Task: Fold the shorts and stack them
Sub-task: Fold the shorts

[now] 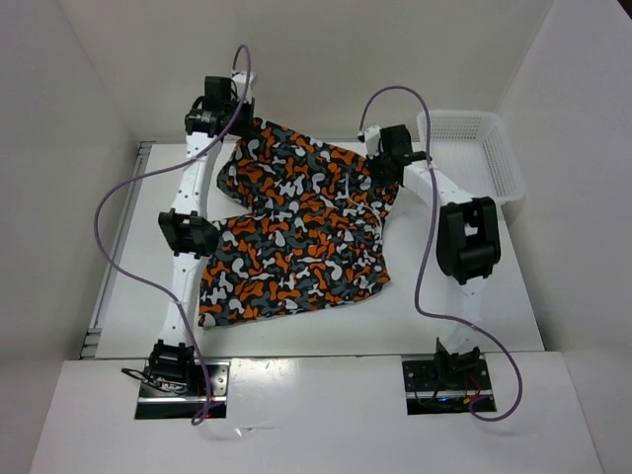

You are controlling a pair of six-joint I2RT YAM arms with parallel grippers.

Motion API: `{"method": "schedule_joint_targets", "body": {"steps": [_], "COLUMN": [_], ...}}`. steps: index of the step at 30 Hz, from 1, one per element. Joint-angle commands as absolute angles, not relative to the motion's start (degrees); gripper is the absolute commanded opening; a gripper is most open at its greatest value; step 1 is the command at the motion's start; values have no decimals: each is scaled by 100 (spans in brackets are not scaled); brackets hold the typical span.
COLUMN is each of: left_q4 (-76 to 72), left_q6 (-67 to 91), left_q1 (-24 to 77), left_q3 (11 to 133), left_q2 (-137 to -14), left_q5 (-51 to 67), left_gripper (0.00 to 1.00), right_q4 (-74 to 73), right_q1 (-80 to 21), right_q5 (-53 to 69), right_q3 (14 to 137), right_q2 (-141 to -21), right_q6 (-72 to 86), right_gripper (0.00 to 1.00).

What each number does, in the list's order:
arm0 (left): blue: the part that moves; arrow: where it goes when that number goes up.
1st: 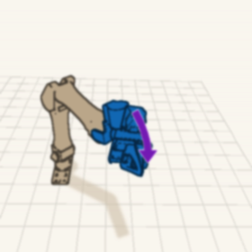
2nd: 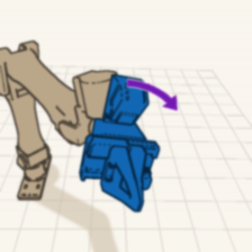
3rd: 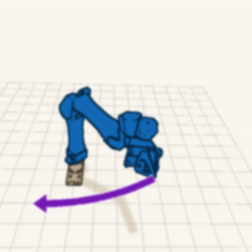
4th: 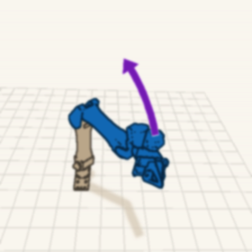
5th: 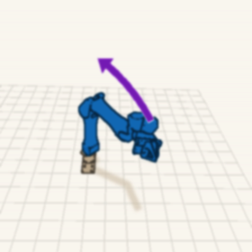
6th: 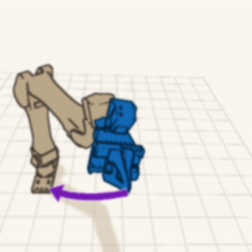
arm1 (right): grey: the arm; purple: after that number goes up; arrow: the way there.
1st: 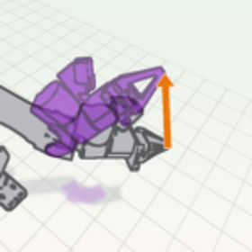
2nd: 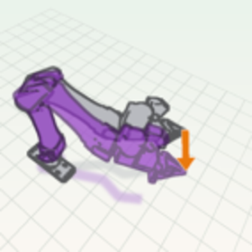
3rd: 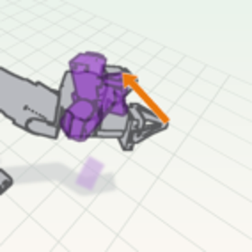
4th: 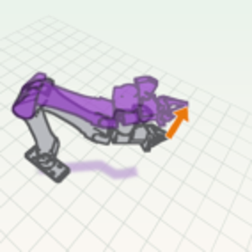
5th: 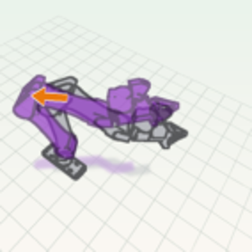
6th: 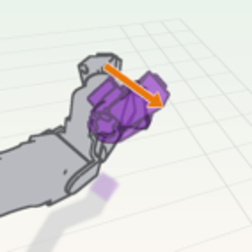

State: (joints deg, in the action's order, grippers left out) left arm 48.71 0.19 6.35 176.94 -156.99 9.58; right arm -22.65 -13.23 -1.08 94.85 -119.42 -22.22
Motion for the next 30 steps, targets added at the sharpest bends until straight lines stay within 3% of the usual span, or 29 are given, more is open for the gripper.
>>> {"method": "schedule_joint_targets", "body": {"steps": [1, 6, 10, 17, 19, 21, 22, 23, 25, 30], "left_q4": [5764, 6782, 7470, 7471, 7331, 5870, 3818, 3049, 2672, 2489], "left_q6": [0, 0, 0, 0, 0, 0, 0, 0, 0, 0], "left_q1": [448, 448, 448, 676, 956, 1142, 1421, 1624, 2063, 1794], "left_q3": [17947, 17947, 17947, 16509, 15223, 13431, 10732, 9687, 8836, 7370], "left_q2": [-14960, -14573, -14318, -13073, -12380, -11405, -9851, -9191, -8493, -7720], "left_q5": [1406, 1406, 1608, 1651, 1827, 1645, 1409, 606, 29, -948], "left_gripper": [0, 0, 0, 0, 0, 0, 0, 0, 0, 0], "right_q4": [-2364, -2689, -2856, -2559, -2505, -2408, -2408, -2408, -2408, -2259], "right_q1": [-1301, -1301, -1940, -2268, -2268, -2268, -2268, -2268, -2268, -2268], "right_q5": [-308, 78, 71, -9, -9, -62, -9, -9, -9, -123], "right_q3": [9642, 9291, 8038, 6874, 6654, 6513, 6513, 6460, 6460, 6513], "right_q2": [-10761, -9863, -9011, -8192, -8121, -8016, -8016, -8016, -8016, -8016], "right_q6": [-2961, -3594, -4611, -4649, -4649, -4597, -4597, -4536, -4535, -4403], "right_gripper": [0, 0, 0, 0, 0, 0, 0, 0, 0, 0]}}
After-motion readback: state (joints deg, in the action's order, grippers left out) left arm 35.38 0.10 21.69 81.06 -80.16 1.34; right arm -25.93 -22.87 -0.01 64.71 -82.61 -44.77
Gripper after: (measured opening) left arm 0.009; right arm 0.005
